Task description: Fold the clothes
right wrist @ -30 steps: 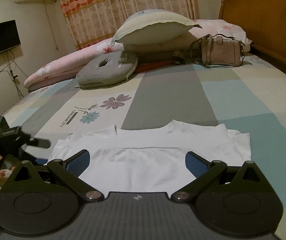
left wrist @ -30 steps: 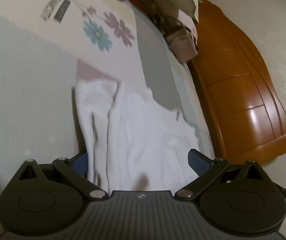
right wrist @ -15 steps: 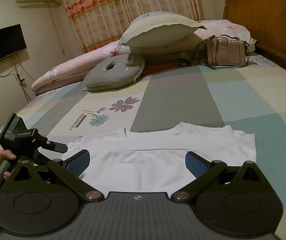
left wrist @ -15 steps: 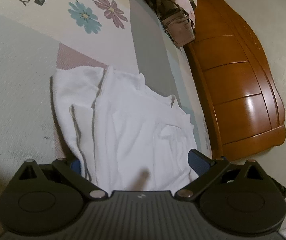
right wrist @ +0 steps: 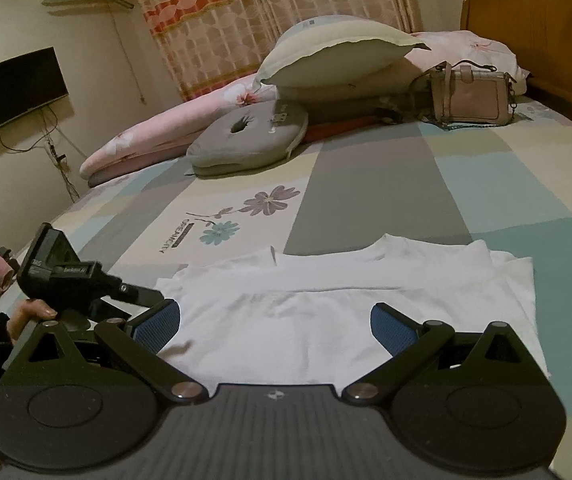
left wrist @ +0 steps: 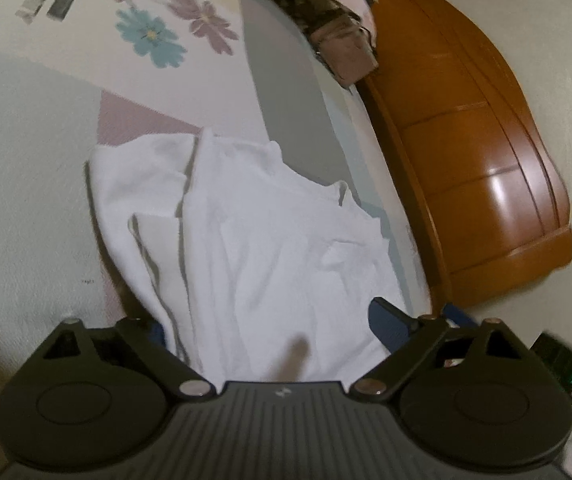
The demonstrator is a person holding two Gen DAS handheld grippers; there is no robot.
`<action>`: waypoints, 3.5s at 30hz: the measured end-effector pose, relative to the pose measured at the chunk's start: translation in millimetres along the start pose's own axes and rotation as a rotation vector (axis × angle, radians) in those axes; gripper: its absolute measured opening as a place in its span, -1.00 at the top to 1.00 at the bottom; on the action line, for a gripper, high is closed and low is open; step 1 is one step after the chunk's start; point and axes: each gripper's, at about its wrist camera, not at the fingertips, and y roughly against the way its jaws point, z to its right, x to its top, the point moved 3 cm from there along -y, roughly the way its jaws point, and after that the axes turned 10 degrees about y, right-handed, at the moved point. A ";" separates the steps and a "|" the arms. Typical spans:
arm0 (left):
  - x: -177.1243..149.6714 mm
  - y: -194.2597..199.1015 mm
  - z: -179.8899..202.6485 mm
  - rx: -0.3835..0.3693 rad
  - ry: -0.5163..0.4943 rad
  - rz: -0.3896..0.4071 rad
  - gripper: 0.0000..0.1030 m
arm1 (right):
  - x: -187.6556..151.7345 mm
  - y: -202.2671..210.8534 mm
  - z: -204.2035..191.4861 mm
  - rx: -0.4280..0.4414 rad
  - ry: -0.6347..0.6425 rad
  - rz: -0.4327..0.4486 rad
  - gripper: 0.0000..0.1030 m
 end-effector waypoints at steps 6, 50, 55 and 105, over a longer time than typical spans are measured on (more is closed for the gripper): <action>-4.5 9.3 -11.4 -0.035 0.037 -0.030 -0.24 | -1.3 1.9 5.3 0.013 -0.034 -0.003 -1.00; -17.4 -5.0 14.8 0.253 -0.100 0.077 0.65 | 13.3 -161.1 -0.7 0.002 -0.190 -0.075 -1.00; -16.4 -5.7 14.9 0.255 -0.100 0.071 0.65 | 20.4 -161.7 -2.6 -0.052 -0.138 -0.061 -1.00; -25.1 -33.2 109.4 0.699 -0.150 0.026 0.74 | -53.5 45.3 55.0 -0.109 -0.322 -0.069 -1.00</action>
